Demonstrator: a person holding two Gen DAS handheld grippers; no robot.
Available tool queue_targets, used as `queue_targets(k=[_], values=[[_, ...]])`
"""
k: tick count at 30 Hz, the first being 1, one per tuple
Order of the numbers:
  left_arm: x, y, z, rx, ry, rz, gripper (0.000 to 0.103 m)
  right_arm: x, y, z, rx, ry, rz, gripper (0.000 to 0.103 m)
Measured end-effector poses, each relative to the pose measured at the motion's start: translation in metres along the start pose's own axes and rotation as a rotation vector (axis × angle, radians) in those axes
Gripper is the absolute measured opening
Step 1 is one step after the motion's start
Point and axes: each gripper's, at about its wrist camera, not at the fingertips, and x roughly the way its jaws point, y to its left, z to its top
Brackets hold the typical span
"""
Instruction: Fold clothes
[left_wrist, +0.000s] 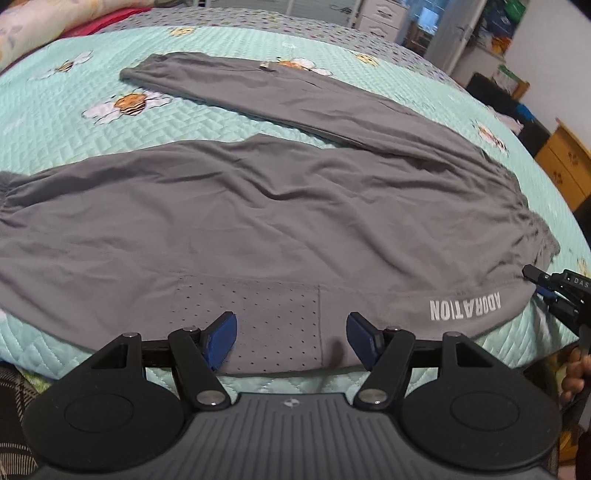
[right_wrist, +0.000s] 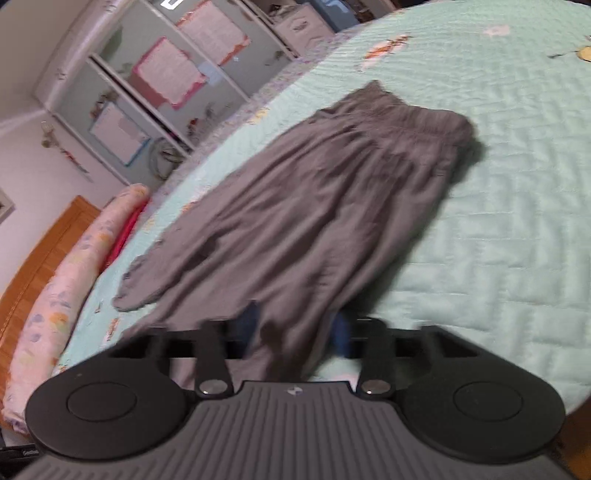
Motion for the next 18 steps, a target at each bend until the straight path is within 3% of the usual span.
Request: queue_targets(k=[1,2,9,13,18], values=[[0.001,-0.003,-0.001,0.021,0.000,0.007,0.069,-0.001,-0.005,0.000,0.020,0.004,0.004,0.004],[0.001,-0.006,-0.002,0.042,0.001,0.015,0.069,-0.003,-0.010,-0.002,0.036,0.003,0.010,0.002],[-0.002,-0.031,-0.009,0.225,-0.034,0.023,0.069,-0.011,-0.011,-0.007,0.053,-0.023,0.001,0.000],[-0.004,-0.051,-0.019,0.391,-0.054,-0.040,0.069,-0.015,-0.008,-0.003,0.064,-0.012,-0.009,0.000],[0.000,-0.079,-0.030,0.530,-0.065,-0.138,0.069,-0.013,-0.014,-0.004,0.101,-0.001,0.000,0.000]])
